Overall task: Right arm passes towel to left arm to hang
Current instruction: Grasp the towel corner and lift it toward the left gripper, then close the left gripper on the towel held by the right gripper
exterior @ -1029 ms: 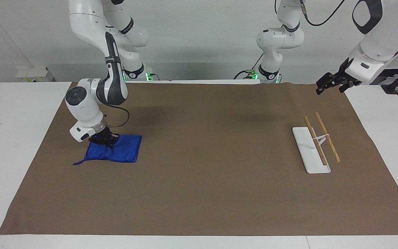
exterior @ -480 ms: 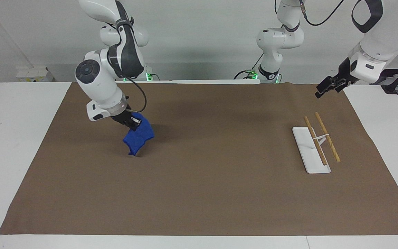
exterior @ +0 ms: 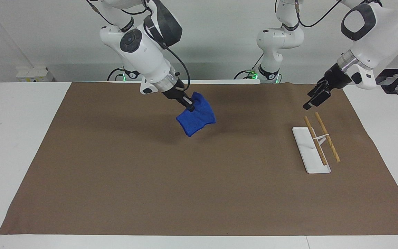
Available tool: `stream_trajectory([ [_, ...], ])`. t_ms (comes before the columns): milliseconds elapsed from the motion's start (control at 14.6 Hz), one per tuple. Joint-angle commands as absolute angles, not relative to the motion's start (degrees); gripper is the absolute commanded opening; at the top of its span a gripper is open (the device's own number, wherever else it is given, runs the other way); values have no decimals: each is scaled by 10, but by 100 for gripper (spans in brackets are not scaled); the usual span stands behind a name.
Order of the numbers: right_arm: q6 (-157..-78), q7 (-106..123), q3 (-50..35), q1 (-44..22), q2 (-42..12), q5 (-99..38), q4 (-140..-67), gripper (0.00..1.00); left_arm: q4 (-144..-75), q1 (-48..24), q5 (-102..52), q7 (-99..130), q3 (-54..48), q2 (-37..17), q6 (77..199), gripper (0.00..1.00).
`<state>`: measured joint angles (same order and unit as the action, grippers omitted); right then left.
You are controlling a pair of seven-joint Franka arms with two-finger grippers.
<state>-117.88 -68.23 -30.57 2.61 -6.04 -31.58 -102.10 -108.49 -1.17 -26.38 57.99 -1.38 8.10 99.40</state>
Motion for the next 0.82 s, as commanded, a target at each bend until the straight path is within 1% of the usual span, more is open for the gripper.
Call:
stream_trajectory([
  [0, -1246, -726, -350, 35, -77, -424, -1007, 0, -1142, -14, -328, 721, -17, 119, 1050, 99],
  [69, -1288, -743, -363, 30, -83, -445, -1008, 0, -1156, -21, -349, 744, -19, 125, 1066, 99],
  [206, -1352, -752, -388, 22, -93, -464, -1008, 0, -1167, -60, -352, 757, -21, 132, 1071, 97],
  [343, -1415, -753, -416, 21, -100, -504, -1009, 0, -1165, -86, -352, 761, -22, 132, 1072, 86],
  [549, -1450, -752, -446, 21, -109, -512, -1010, 0, -1166, -105, -352, 762, -24, 132, 1085, 85],
  [618, -1455, -753, -452, 21, -110, -512, -1010, 0, -1166, -112, -352, 762, -24, 132, 1098, 83],
  [755, -1455, -753, -455, 21, -111, -512, -1011, 0, -1166, -111, -352, 762, -23, 131, 1110, 82],
])
